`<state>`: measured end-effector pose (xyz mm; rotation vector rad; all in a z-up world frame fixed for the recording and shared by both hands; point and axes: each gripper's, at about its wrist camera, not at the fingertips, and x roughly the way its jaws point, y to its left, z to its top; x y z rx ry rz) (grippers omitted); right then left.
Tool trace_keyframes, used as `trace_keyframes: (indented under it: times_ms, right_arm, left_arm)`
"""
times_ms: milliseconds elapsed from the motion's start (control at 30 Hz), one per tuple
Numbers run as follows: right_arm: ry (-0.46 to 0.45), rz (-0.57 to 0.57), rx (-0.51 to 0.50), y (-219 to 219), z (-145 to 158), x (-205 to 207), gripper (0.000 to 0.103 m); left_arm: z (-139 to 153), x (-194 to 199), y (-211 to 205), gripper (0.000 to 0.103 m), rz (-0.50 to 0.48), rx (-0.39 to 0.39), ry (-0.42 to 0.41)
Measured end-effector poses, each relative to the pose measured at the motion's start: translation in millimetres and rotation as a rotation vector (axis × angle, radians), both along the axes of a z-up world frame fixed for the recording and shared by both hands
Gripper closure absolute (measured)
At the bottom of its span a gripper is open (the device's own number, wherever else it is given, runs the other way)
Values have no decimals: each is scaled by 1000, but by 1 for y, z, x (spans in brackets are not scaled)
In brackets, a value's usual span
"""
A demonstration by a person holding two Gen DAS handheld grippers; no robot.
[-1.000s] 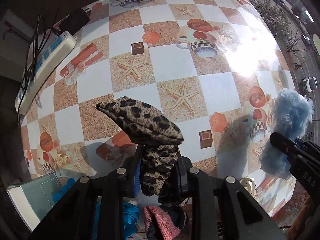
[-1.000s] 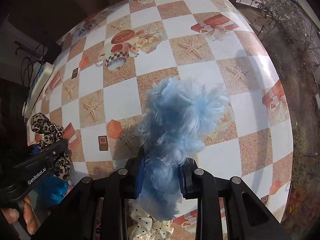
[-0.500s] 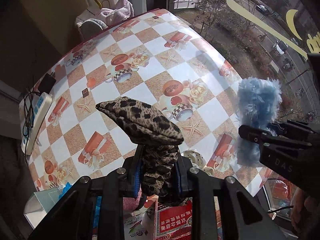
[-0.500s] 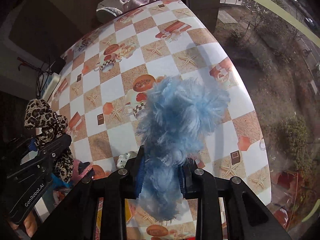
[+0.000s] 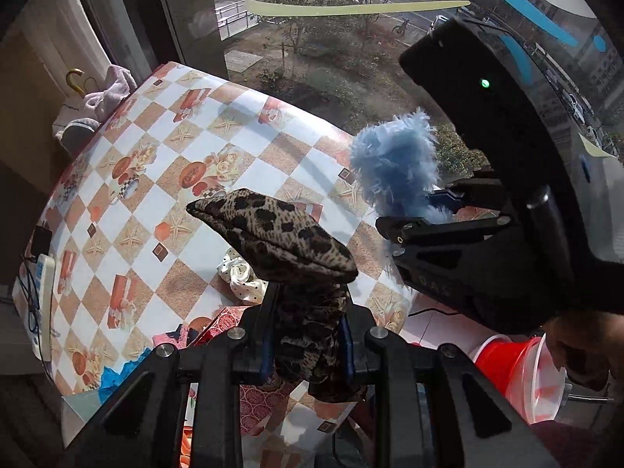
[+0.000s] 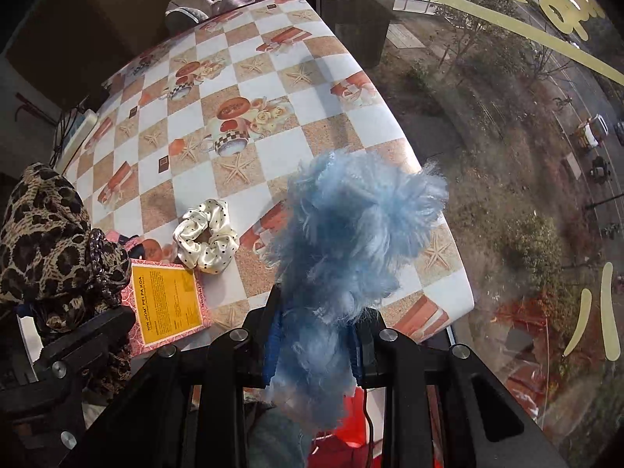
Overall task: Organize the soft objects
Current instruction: 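Carry the leopard scarf and blue fluffy item in both tools over the white box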
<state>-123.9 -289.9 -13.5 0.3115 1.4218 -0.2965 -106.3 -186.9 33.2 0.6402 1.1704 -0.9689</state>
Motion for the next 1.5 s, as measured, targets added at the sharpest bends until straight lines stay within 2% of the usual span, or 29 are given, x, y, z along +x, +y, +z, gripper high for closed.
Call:
trace_keyframes:
  times_ms: [133,233,433,567,700,867,1233,1500]
  right_arm:
    - [20,11,11,18,-1,-19,73]
    - [37,42,20,38,-3,-29,73]
    - [70,158,65,87,-7,-44,73]
    - [91,312,115,134,-11,-52,73]
    - [92,465,161,181,-10,-54,73]
    - [78,612,162,226,0,-44,73]
    - [-1,810,157,305,34,7,73]
    - [3,972,141,365,36,20,73]
  left_arm:
    - [1,-24,17,74,-80,6,7]
    - [3,-36,38,74,-110,10,-18]
    - [2,-35,90,74,-52,28,-45]
    - [1,-23,132,74,49,43,-65]
    - [-4,-3,178,74,204,59,-60]
    - [-11,11,232,74,366,92,-79]
    - [-22,9,326,74,670,119,-87]
    - [-34,-3,365,74,802,133,-65]
